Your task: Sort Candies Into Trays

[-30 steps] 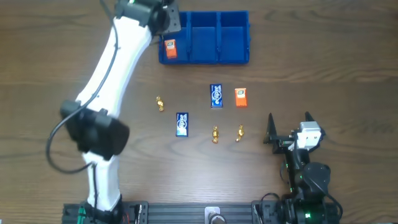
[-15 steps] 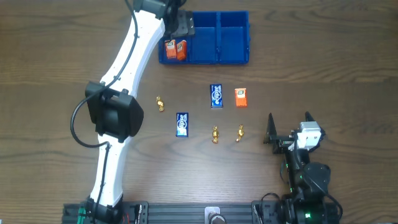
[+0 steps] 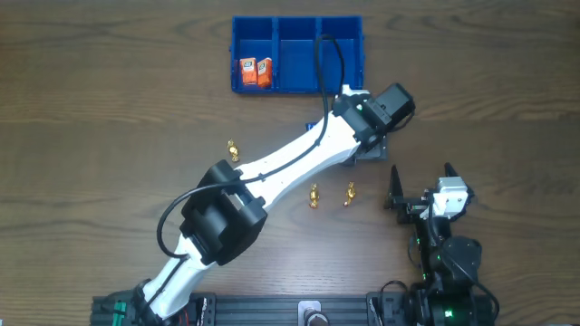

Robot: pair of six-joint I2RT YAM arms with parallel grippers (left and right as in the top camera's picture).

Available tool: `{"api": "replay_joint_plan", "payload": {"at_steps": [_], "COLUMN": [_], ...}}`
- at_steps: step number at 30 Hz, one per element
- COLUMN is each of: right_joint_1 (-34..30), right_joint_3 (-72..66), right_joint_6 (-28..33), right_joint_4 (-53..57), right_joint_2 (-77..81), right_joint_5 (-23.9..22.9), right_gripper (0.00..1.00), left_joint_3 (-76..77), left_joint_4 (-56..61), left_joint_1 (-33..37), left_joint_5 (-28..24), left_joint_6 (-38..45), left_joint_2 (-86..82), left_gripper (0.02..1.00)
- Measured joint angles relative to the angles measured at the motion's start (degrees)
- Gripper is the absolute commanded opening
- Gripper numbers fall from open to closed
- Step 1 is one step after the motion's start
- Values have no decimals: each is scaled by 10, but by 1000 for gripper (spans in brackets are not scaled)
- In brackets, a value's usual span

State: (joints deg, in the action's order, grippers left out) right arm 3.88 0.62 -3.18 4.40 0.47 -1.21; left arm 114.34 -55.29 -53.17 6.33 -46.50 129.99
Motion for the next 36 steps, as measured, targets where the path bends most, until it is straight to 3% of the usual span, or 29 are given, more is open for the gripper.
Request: {"api": "replay_joint_plan", "payload": {"at_steps": [13, 19, 21, 31, 36], "right_joint_1": [0, 0, 0, 0, 0], "right_joint_3": [0, 0, 0, 0, 0], "right_joint_6": [0, 0, 0, 0, 0], "right_joint_4": [0, 0, 0, 0, 0], "right_joint_2": [0, 0, 0, 0, 0], "right_joint_5": [0, 0, 0, 0, 0], "right_gripper": [998, 998, 998, 998, 998], "left_joint_3": [-19, -19, -19, -6, 51], "left_joint_4": [82, 92, 92, 76, 41], "left_joint_1": [3, 4, 6, 7, 13], "left_joint_5": [-17, -19, -21, -21, 13], "left_joint_6": [3, 6, 6, 4, 32], "left_joint_2": [64, 75, 76, 79, 73], "left_gripper": [855, 485, 432, 371, 378]}}
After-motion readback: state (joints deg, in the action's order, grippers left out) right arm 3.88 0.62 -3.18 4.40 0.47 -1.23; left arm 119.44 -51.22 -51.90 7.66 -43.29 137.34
